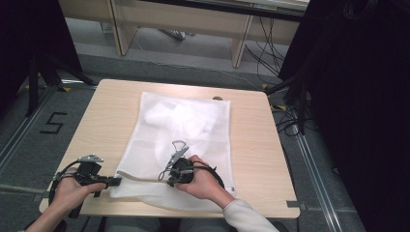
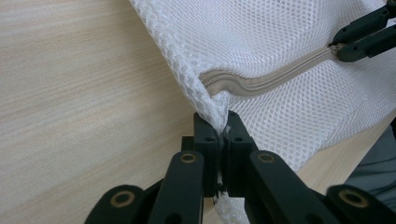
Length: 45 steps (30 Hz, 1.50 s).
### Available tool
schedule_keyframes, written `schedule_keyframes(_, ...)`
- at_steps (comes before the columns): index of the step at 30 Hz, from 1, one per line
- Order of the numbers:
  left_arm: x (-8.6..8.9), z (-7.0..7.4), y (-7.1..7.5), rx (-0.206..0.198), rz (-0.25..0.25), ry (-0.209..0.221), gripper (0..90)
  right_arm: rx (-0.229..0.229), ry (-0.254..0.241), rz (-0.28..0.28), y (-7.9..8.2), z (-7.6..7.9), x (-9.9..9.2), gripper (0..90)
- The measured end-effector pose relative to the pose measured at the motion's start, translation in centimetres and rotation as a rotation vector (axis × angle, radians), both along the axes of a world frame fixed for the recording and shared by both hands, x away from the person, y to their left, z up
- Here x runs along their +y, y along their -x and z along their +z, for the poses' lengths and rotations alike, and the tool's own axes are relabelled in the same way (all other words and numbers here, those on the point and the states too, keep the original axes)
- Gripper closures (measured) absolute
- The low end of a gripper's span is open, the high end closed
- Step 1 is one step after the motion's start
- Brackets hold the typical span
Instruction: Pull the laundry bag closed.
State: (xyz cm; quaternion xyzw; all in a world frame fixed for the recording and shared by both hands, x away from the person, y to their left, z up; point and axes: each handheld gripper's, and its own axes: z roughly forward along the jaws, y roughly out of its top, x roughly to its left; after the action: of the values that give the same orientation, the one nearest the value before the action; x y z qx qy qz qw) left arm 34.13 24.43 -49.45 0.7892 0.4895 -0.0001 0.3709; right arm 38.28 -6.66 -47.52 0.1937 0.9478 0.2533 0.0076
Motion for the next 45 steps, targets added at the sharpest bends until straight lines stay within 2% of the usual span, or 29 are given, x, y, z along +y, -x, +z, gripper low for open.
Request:
schedule_keyframes(9, 0.0, 0.0, 0.0, 0.0, -0.001, 0.002, 86.3, -0.002, -0.002, 0.006, 0.1, 0.0, -0.1, 82.7)
schedule_keyframes(10, -0.1, -0.1, 0.1, -0.014, 0.012, 0.009, 86.3, -0.004, -0.004, 0.007, 0.1, 0.1, -0.1, 82.7)
schedule_keyframes(13, 0.0, 0.0, 0.0, 0.0, 0.002, 0.007, 86.3, -0.009, -0.002, 0.005, 0.0, 0.1, -0.3, 82.7)
schedule_keyframes(14, 0.0, 0.0, 0.0, -0.004, 0.003, 0.0, 86.3, -0.003, -0.004, 0.002, 0.1, 0.1, -0.4, 82.7)
schedule_keyframes(15, -0.1, -0.1, 0.1, -0.018, 0.015, 0.012, 86.3, -0.003, 0.0, 0.001, 0.1, 0.2, -0.4, 82.6)
schedule_keyframes(17, 0.0, 0.0, 0.0, 0.001, 0.0, 0.004, 86.3, -0.003, -0.005, 0.005, 0.1, 0.1, -0.6, 82.7)
schedule_keyframes(19, -0.1, -0.1, 0.1, -0.016, 0.014, 0.012, 86.3, -0.007, 0.002, 0.002, 0.1, 0.1, -0.7, 82.7)
schedule_keyframes(21, 0.0, 0.0, 0.0, -0.006, 0.008, -0.001, 86.3, -0.005, -0.002, 0.0, 0.1, 0.1, -0.8, 82.7)
schedule_keyframes(22, 0.0, 0.0, 0.0, 0.001, 0.001, 0.007, 86.3, -0.009, 0.003, 0.001, 0.1, 0.1, -0.9, 82.7)
schedule_keyframes(23, 0.0, 0.0, 0.0, 0.0, 0.002, 0.003, 86.3, 0.002, -0.001, -0.003, 0.1, 0.2, -1.0, 82.6)
schedule_keyframes(29, 0.0, 0.0, 0.0, 0.0, 0.002, 0.005, 86.3, -0.005, 0.001, -0.007, 0.1, 0.2, -1.4, 82.7)
schedule_keyframes(31, -0.1, -0.1, 0.1, -0.015, 0.016, 0.01, 86.3, -0.001, -0.006, -0.009, 0.1, 0.1, -1.4, 82.6)
schedule_keyframes(34, 0.0, 0.0, 0.0, -0.001, 0.004, 0.006, 86.3, -0.005, -0.001, -0.008, 0.1, 0.3, -1.5, 82.6)
schedule_keyframes(37, -0.1, -0.1, 0.1, -0.018, 0.017, 0.014, 86.3, -0.002, 0.0, -0.009, 0.2, 0.3, -1.5, 82.7)
schedule_keyframes(39, 0.0, 0.0, 0.0, 0.0, 0.004, 0.006, 86.3, -0.005, 0.0, -0.009, 0.2, 0.3, -1.5, 82.6)
schedule_keyframes(41, -0.1, -0.1, 0.1, -0.02, 0.018, 0.014, 86.3, -0.004, -0.004, -0.009, 0.2, 0.3, -1.6, 82.7)
schedule_keyframes(43, 0.0, 0.0, 0.0, 0.0, 0.005, 0.008, 86.3, -0.002, 0.002, -0.009, 0.2, 0.4, -1.6, 82.7)
schedule_keyframes(45, 0.0, 0.0, 0.0, -0.001, 0.004, 0.004, 86.3, -0.002, 0.002, -0.008, 0.2, 0.4, -1.8, 82.6)
